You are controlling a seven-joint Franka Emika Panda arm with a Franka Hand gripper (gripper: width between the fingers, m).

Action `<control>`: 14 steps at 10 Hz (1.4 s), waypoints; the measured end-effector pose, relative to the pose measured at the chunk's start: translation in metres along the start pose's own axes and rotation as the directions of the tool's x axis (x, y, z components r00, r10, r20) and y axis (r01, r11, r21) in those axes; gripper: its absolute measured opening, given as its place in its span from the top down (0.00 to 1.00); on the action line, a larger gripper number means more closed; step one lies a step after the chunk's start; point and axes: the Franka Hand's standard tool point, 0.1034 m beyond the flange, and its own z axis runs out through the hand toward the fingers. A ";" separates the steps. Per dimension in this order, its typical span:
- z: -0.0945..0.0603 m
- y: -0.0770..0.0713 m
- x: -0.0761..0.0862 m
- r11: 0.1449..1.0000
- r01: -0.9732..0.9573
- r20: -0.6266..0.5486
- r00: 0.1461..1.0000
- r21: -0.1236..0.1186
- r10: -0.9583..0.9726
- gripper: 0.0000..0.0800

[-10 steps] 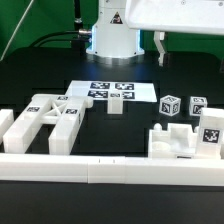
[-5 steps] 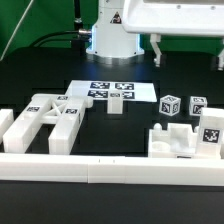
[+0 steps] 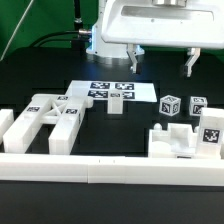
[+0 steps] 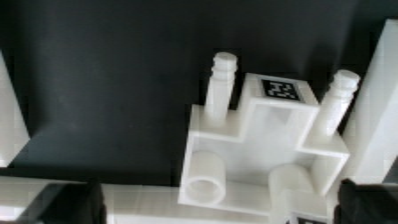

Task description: Assemble chair

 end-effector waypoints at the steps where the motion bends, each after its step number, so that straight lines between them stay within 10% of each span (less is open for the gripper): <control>1: 0.001 0.000 -0.001 1.000 0.026 0.002 1.000 -0.001 -0.026 0.19; 7: 0.020 0.072 -0.037 0.962 0.264 0.000 0.964 -0.063 -0.265 0.19; 11: 0.025 0.048 -0.046 0.975 0.220 0.256 0.941 0.038 -0.222 0.19; 14: 0.024 0.050 -0.061 0.985 0.166 0.453 0.875 0.054 -0.172 0.19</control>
Offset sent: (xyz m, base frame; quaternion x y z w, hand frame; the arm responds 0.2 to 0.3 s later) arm -0.0268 -0.0282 -0.0209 0.0484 0.0369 -0.1028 0.9928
